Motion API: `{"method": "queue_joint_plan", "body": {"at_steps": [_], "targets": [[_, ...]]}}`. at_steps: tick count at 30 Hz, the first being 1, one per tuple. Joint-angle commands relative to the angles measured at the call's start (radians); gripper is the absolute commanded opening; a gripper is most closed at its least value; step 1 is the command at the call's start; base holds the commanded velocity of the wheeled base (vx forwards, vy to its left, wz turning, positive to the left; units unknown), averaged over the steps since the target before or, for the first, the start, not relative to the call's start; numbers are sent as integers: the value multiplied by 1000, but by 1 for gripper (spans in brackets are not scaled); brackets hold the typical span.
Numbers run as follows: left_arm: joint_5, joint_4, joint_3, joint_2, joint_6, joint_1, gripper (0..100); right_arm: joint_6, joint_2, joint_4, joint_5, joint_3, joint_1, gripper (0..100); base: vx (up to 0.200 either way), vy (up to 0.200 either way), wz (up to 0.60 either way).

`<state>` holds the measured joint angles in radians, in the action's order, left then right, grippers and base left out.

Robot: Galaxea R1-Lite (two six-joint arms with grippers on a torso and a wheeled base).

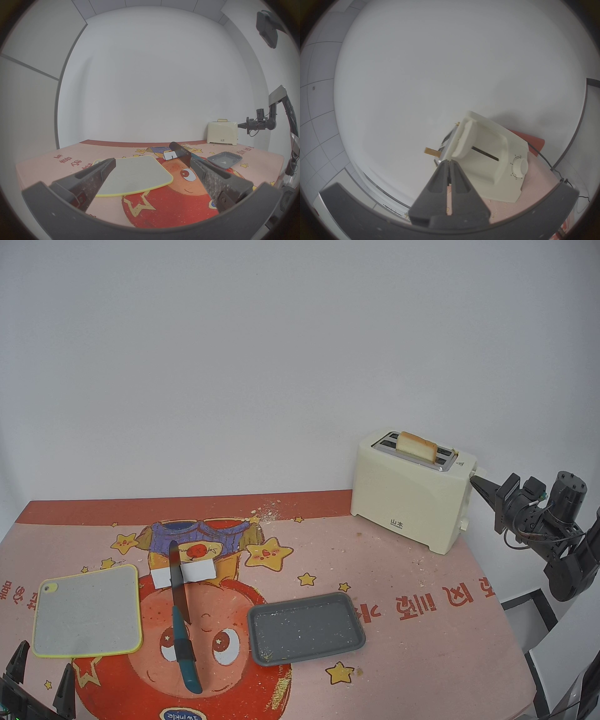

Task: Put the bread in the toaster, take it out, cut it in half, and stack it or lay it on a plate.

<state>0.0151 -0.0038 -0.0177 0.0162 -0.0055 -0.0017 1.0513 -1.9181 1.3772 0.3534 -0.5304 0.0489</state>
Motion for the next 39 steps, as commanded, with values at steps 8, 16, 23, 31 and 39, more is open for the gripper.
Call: {"method": "queue_joint_plan", "body": {"at_steps": [8, 16, 23, 31, 39], "targets": [[0, -2, 18, -10, -1, 0, 100, 6, 14, -3, -5, -48, -58, 0, 0, 0, 0], [0, -1, 18, -12, -1, 0, 100, 6, 2, -7, -19, -62, -69, 0, 0, 0, 0], [0, -1, 18, -10, -1, 0, 100, 6, -29, -9, -27, -69, -84, 0, 0, 0, 0], [0, -1, 18, -12, -1, 0, 100, 6, -55, 0, -27, -71, -84, 0, 0, 0, 0], [0, -1, 18, -10, -1, 0, 100, 6, -67, 0, -27, -65, -78, 0, 0, 0, 0]]}}
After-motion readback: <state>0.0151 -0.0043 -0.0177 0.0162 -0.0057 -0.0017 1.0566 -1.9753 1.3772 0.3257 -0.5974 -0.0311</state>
